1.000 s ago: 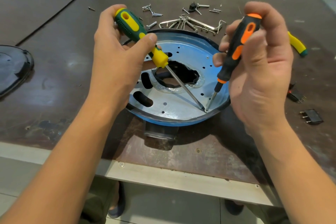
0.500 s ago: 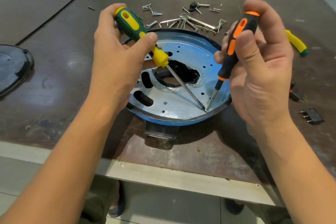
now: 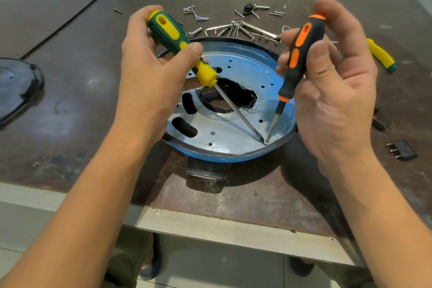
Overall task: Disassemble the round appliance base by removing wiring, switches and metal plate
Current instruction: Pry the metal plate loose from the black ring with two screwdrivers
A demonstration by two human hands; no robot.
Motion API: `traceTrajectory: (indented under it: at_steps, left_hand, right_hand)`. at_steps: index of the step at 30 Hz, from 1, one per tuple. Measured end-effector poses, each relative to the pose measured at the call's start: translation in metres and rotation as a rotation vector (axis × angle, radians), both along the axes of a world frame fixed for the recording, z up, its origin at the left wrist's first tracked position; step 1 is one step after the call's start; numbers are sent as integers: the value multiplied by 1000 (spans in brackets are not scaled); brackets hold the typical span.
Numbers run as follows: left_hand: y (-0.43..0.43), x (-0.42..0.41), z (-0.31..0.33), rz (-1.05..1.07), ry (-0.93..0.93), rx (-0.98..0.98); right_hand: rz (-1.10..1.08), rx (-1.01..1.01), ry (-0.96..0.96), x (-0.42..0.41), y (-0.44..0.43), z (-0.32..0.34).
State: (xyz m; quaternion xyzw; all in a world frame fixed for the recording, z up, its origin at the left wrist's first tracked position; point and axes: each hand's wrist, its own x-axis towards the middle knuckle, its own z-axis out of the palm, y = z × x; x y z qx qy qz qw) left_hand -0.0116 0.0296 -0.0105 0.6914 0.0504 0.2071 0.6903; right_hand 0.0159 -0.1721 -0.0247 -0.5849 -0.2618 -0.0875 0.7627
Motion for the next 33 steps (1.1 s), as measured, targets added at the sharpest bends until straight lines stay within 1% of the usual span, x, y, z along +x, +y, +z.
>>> traceTrajectory:
  at_steps: [4, 7, 10, 13, 16, 18, 24, 27, 29, 33]
  left_hand:
    - [0, 0, -1, 8, 1, 6]
    - [0, 0, -1, 10, 2, 11]
    - [0, 1, -2, 16, 2, 15]
    - [0, 1, -2, 19, 5, 14]
    - [0, 1, -1, 10, 6, 8]
    - [0, 0, -1, 2, 5, 7]
    - [1, 1, -1, 9, 12, 22]
    - [1, 1, -1, 11, 20, 25]
    - [1, 1, -1, 11, 20, 24]
    - [1, 0, -1, 10, 18, 20]
  right_hand:
    - [13, 26, -11, -2, 3, 1]
    - [-24, 2, -27, 0, 3, 1]
    - [-7, -8, -4, 2, 0, -1]
    - [19, 53, 55, 0, 0, 0]
    - [-16, 78, 50, -2, 4, 4]
    - [-44, 65, 34, -1, 5, 4]
    - [8, 41, 16, -1, 0, 0]
    - [-11, 45, 8, -2, 5, 2]
    - [-32, 17, -15, -1, 4, 1]
    - [2, -29, -41, 2, 0, -3]
